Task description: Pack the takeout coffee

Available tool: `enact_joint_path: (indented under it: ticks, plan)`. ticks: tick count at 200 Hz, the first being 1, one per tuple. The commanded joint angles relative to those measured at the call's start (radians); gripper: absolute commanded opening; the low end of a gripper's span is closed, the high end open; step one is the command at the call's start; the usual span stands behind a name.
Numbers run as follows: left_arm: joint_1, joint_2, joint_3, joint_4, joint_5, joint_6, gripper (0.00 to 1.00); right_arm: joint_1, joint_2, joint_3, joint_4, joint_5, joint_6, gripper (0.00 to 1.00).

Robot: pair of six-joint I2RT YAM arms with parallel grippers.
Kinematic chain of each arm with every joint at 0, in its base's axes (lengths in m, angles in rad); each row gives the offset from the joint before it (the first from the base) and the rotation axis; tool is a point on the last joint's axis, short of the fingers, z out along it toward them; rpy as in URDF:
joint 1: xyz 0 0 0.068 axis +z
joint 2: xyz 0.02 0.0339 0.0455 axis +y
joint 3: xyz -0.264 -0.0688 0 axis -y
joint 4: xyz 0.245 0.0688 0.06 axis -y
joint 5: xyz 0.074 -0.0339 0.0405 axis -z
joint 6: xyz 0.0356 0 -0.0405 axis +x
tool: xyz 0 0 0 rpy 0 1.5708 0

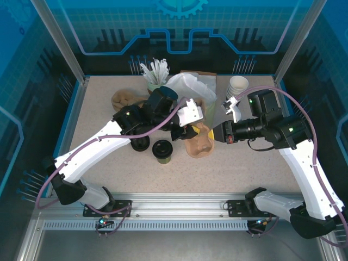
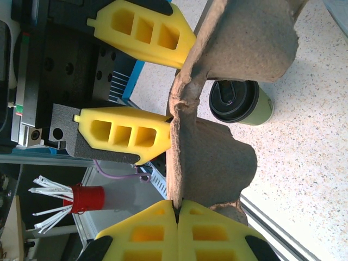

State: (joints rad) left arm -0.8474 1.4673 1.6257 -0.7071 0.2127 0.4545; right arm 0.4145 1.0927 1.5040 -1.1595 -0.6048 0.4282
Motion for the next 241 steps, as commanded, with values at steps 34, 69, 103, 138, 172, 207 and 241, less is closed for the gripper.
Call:
enact_joint_path:
  ticks: [34,69,103,138,172,207,241]
  plan:
    - [-0.006,-0.016,-0.009,0.03,-0.009,0.011,0.34,0.013,0.015,0.011,-0.017,-0.005,-0.02,0.14]
    - [-0.005,-0.007,0.0,0.026,-0.014,0.002,0.34,-0.004,0.019,0.058,-0.072,0.046,-0.05,0.36]
    - [-0.003,-0.005,0.014,0.02,-0.017,-0.018,0.33,-0.06,0.047,0.185,-0.173,0.105,-0.139,0.44]
    - [0.019,-0.036,0.013,0.012,-0.021,-0.046,0.33,-0.108,0.119,0.289,-0.153,0.262,-0.215,0.47]
    - [0.062,-0.114,-0.043,0.024,-0.014,-0.076,0.34,-0.109,0.268,0.358,-0.045,0.415,-0.296,0.48]
    - [0.115,-0.203,-0.107,0.029,-0.012,-0.123,0.33,-0.109,0.485,0.512,-0.007,0.466,-0.384,0.48]
    - [0.171,-0.273,-0.159,0.028,-0.003,-0.166,0.33,-0.106,0.654,0.636,0.014,0.506,-0.446,0.49]
